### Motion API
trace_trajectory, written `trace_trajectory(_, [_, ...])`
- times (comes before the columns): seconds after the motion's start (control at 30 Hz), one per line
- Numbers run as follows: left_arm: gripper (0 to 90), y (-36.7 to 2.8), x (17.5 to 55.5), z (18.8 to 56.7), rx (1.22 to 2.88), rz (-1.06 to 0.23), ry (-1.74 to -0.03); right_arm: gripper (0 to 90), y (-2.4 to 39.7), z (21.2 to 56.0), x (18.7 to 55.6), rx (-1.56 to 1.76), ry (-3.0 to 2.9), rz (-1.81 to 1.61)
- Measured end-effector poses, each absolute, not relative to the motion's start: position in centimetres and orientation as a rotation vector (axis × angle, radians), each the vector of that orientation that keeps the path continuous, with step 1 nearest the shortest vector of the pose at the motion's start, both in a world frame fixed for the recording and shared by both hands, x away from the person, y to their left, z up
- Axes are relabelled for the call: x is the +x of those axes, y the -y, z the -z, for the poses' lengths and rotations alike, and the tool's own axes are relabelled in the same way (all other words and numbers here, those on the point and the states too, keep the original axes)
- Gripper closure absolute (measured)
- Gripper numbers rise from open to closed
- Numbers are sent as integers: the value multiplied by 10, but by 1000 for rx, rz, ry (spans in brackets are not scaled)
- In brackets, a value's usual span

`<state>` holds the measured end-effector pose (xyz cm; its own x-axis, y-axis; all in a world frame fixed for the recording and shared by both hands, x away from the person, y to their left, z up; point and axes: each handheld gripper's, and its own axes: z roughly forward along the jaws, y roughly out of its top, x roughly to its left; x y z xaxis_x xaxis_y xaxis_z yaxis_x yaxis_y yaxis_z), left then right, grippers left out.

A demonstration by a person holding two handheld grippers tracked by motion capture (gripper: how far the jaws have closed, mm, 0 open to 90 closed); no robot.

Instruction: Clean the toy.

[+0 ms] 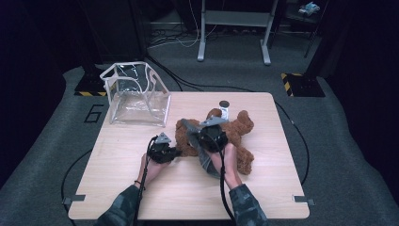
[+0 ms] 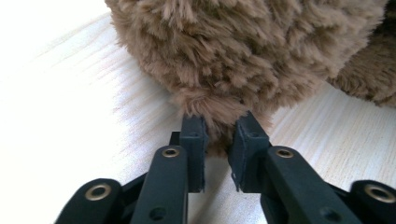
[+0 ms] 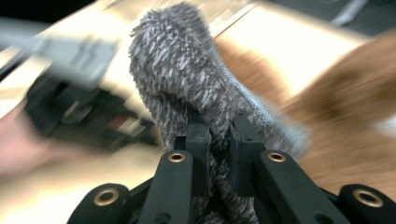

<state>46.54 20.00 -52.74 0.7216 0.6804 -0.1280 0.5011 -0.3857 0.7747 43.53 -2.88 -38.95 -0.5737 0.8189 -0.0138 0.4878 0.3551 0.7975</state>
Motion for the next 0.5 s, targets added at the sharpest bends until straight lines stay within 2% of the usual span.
trace_trajectory(0.13, [815, -199, 466, 527, 2067, -252, -905, 807, 32, 380, 455, 1167, -2112, -1035])
trace_trajectory(0.3, [820, -198, 466, 528, 2057, -258, -916, 809, 19, 411, 479, 1252, -2204, -866])
trace_trajectory(0.5, [822, -199, 466, 528, 2059, -264, -914, 812, 16, 423, 460, 1200, -2241, -832])
